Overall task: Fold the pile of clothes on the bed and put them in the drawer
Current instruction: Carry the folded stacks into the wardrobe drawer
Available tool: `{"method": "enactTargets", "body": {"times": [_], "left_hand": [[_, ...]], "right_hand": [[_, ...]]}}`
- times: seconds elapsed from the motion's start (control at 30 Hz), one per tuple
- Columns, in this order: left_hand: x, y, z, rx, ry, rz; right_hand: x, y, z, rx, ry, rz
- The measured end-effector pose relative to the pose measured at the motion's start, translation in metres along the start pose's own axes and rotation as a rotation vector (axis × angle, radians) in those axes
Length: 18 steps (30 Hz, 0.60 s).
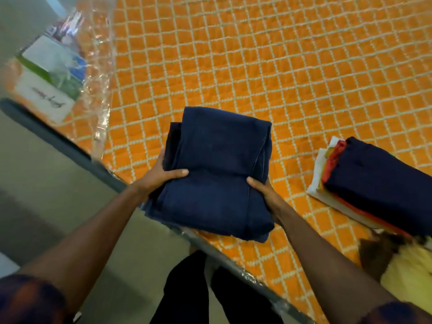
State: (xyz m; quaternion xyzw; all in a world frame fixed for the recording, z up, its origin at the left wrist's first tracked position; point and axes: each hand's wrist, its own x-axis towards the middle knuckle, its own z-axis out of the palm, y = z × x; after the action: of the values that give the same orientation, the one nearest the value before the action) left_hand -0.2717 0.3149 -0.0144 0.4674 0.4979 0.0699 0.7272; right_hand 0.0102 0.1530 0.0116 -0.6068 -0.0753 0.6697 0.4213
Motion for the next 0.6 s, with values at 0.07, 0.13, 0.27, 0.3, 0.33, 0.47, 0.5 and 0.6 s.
{"method": "enactTargets", "body": {"times": [0.07, 0.13, 0.27, 0.3, 0.33, 0.47, 0.5, 0.6], "left_hand": [[-0.016, -0.006, 0.000, -0.020, -0.031, -0.020], [-0.036, -0.014, 0.002, -0.031, -0.028, -0.010], [-0.085, -0.006, 0.002, -0.048, 0.003, 0.032], [-0.099, -0.001, -0.001, -0.049, 0.017, 0.051], [-0.114, 0.005, -0.003, -0.058, 0.043, 0.066], [-0.182, 0.035, -0.032, -0.081, 0.180, 0.175], [-0.201, 0.041, -0.044, -0.092, 0.228, 0.202], [-0.255, 0.054, -0.081, -0.088, 0.366, 0.301]], "right_hand": [[-0.018, 0.018, 0.005, 0.018, 0.037, -0.051], [-0.036, 0.026, 0.015, 0.028, 0.084, -0.114], [-0.071, 0.029, 0.036, -0.011, 0.104, -0.194], [-0.079, 0.027, 0.044, -0.024, 0.088, -0.212], [-0.085, 0.024, 0.052, -0.030, 0.072, -0.213], [-0.101, -0.010, 0.098, -0.137, -0.022, -0.257], [-0.102, -0.021, 0.115, -0.174, -0.065, -0.271], [-0.105, -0.053, 0.178, -0.257, -0.208, -0.325]]}}
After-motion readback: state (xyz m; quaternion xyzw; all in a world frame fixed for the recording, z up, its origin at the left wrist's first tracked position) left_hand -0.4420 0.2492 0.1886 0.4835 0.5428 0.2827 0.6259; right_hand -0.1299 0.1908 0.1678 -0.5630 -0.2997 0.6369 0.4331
